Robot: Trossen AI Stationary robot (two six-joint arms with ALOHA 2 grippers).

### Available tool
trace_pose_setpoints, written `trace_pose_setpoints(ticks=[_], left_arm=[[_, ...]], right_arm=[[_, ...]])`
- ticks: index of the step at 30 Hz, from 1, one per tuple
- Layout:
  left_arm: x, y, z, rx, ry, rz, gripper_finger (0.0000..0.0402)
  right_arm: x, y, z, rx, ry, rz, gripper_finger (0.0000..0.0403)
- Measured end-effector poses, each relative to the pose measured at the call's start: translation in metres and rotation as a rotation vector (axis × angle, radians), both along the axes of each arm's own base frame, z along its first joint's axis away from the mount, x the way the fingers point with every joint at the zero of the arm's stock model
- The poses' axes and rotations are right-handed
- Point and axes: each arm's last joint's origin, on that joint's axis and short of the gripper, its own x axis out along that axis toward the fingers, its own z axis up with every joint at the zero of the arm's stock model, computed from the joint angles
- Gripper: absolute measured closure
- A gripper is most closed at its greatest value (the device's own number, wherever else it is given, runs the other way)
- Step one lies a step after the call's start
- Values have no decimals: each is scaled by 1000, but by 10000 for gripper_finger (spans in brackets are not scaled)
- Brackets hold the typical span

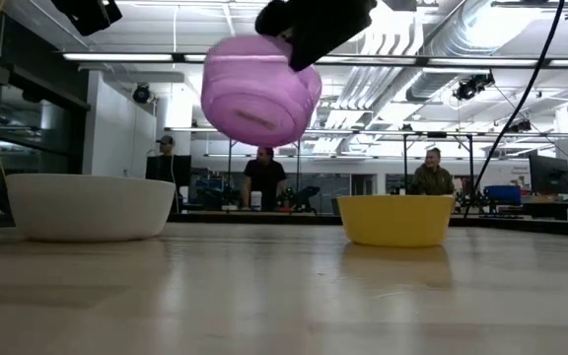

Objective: Nest bowls inside each other
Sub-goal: Stack the violet bowl on the blue bowl

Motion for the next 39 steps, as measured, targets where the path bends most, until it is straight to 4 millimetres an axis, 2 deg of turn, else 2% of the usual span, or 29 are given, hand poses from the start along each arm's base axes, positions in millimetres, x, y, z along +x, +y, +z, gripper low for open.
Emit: trace_pose_setpoints(ticks=[4,7,11,15,23,29,39], left_arm=[[3,-1,-1,35,0,-50,368],[8,-5,-2,57,-14,-151,368],[19,-11,-4,91,-43,-279,368],[28,-14,-8,147,-48,-331,368],[40,-19,-17,181,-29,-370,368],[47,-21,-15,204,-76,-390,368],[55,-4,-18,258,-64,-370,368]], right_arm=[[-1,10,0,-22,-16,59,399],[-2,13,0,-28,-24,81,399],[-2,13,0,-29,-26,79,399],[-1,12,1,-26,-30,72,399],[-1,12,1,-25,-32,70,399],[0,12,1,-12,-33,57,399],[0,13,1,-5,-32,52,399]])
